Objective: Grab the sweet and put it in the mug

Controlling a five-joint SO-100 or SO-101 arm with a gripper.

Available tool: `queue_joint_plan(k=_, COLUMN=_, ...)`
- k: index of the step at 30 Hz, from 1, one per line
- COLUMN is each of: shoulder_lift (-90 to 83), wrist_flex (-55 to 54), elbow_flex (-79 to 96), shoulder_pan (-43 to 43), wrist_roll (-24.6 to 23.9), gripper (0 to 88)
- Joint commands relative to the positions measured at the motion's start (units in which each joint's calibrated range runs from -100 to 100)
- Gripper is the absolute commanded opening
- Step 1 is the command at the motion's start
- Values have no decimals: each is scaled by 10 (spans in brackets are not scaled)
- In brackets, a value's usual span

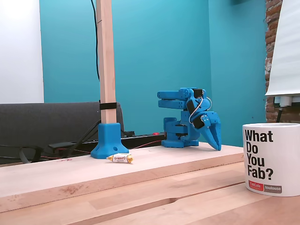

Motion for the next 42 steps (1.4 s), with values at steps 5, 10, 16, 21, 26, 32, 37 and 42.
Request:
queue_joint_plan(k=5, shoulder_lift=-1, wrist_flex=4, elbow_flex=8, shoulder_pan=-4, wrist_roll=1, gripper=0)
queue_joint_plan(k=10, shoulder_lift=-1, wrist_flex=4, elbow_flex=8, shoulder_pan=-4, wrist_roll=1, gripper=0)
queue_joint_plan(k=16, shoulder_lift=-1, wrist_flex=4, elbow_flex=8, shoulder_pan=-4, wrist_roll=1, gripper=0)
queue_joint_plan(k=21, shoulder_lift=-1, wrist_flex=4, elbow_flex=8, shoulder_pan=-4, wrist_roll=1, gripper=0)
queue_joint_plan(k=26, shoulder_lift=-1, wrist_flex=4, elbow_flex=8, shoulder_pan=-4, wrist_roll=1, gripper=0)
queue_joint_plan(k=32, shoulder_lift=-1, wrist_flex=4, elbow_flex=8, shoulder_pan=-5, wrist_roll=-3, gripper=0)
queue_joint_plan(k=37, shoulder_lift=-1, wrist_flex=3, elbow_flex=8, shoulder_pan=-5, wrist_roll=-3, gripper=0)
queue_joint_plan(k=42, shoulder_lift=-1, wrist_flex=1, elbow_flex=-3, shoulder_pan=1, wrist_roll=-4, gripper=0)
